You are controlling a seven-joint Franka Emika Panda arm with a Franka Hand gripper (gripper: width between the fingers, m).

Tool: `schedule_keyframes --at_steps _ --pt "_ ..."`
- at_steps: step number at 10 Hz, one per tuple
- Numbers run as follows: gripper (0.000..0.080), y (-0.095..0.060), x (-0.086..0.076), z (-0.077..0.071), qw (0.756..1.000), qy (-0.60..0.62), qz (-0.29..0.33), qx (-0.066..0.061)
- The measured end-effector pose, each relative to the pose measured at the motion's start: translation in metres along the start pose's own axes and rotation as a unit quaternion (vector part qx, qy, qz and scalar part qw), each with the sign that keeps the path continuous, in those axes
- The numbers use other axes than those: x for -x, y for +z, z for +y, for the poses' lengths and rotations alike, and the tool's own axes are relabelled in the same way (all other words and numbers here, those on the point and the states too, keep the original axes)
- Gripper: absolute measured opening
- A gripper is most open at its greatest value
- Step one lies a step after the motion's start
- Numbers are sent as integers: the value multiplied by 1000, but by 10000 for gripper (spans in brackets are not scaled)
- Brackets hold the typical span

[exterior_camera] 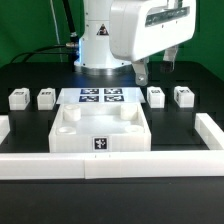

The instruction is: Assemble square table

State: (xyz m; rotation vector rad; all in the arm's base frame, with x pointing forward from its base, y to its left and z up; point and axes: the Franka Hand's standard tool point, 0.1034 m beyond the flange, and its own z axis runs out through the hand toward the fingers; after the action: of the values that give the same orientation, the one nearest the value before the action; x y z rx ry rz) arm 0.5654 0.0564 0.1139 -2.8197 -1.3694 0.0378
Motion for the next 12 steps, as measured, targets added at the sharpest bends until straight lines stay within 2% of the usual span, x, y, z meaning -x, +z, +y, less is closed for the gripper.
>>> schedule_keyframes --at_steps 12 --pt "650 2 1 -1 1000 -18 -1 -1"
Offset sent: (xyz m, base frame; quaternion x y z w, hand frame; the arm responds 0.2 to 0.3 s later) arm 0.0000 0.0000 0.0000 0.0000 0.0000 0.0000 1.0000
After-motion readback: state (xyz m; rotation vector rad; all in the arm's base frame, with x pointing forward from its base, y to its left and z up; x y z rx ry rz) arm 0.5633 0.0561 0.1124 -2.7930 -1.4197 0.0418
